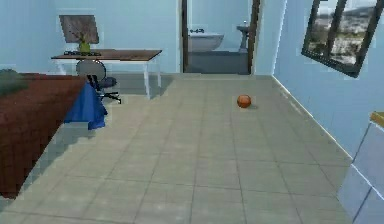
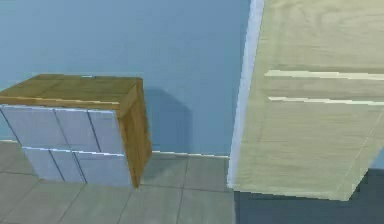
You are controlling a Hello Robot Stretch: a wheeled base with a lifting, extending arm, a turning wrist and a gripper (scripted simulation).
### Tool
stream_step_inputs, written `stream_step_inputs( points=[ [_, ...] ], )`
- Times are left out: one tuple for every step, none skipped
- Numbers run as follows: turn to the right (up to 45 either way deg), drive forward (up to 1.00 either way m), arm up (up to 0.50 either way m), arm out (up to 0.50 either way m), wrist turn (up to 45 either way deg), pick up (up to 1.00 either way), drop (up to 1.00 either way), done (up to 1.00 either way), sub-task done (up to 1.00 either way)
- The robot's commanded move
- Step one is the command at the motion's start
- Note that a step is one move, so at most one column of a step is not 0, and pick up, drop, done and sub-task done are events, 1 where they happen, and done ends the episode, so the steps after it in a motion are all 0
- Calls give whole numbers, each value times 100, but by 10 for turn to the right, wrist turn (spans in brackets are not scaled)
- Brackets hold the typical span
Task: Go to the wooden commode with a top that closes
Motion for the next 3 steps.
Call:
stream_step_inputs(
  points=[
    [0, 100, 0, 0, 0, 0, 0, 0, 0],
    [0, 100, 0, 0, 0, 0, 0, 0, 0],
    [0, 100, 0, 0, 0, 0, 0, 0, 0]
  ],
)
